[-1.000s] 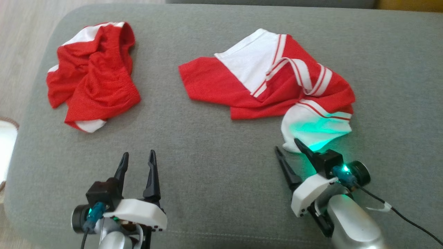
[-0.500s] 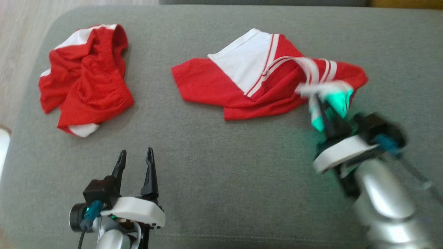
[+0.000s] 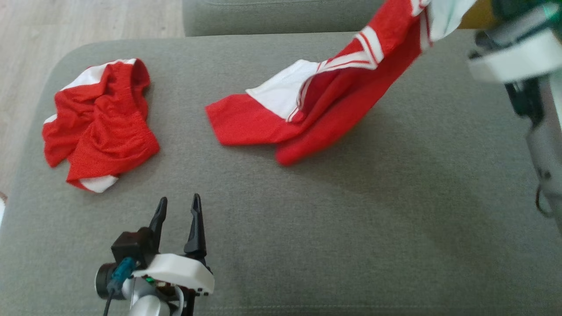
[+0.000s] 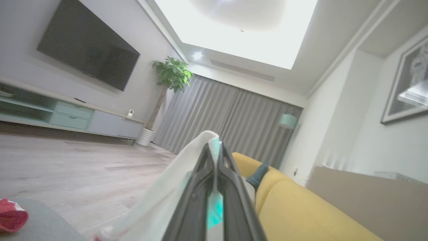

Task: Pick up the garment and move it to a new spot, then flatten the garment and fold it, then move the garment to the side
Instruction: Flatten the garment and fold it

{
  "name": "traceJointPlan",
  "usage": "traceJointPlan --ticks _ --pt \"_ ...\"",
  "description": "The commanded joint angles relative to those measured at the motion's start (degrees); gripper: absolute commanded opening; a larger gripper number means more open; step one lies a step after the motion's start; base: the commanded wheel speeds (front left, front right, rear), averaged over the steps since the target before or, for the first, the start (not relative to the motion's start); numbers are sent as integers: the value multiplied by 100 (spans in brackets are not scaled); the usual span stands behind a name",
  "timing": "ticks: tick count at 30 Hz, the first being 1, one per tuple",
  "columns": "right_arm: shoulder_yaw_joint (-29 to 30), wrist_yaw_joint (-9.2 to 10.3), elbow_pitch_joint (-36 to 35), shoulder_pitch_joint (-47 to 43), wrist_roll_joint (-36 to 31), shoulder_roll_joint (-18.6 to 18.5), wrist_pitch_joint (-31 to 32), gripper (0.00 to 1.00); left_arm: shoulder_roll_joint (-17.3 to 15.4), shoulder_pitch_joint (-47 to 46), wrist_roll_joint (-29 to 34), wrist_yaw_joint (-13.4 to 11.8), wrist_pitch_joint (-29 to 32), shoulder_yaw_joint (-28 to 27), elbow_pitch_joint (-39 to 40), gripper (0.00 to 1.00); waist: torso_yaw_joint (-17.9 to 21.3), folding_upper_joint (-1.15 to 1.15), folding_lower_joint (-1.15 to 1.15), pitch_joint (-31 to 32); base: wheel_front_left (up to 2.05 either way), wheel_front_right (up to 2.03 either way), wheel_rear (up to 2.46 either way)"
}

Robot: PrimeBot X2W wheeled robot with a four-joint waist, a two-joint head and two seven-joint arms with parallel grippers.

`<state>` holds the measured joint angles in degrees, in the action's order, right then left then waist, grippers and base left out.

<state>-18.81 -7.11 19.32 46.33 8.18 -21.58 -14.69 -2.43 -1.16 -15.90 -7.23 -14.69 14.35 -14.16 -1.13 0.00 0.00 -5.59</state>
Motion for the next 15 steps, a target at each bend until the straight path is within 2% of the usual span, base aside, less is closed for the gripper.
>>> traceJointPlan --ticks 1,8,9,12,15 --pt "-404 -37 -113 565 37 22 -31 0 -44 -149 -66 10 -31 -121 131 100 -84 0 0 16 0 0 0" --pt "-1866 -37 641 2413 117 495 93 0 -44 -326 -260 2 -31 188 82 100 -612 0 0 -39 0 0 0" --pt "-1866 -37 641 2413 117 495 93 0 -44 -326 -260 2 -31 188 82 100 -612 0 0 -39 0 0 0" --pt "-2157 -37 1258 3105 157 796 112 0 -44 -353 -373 -31 -31 384 66 100 -895 0 0 -54 0 0 0" --pt "-2137 -37 1842 3591 225 1099 82 0 -44 -315 -476 -93 -31 483 45 100 -1077 0 0 -45 0 0 0"
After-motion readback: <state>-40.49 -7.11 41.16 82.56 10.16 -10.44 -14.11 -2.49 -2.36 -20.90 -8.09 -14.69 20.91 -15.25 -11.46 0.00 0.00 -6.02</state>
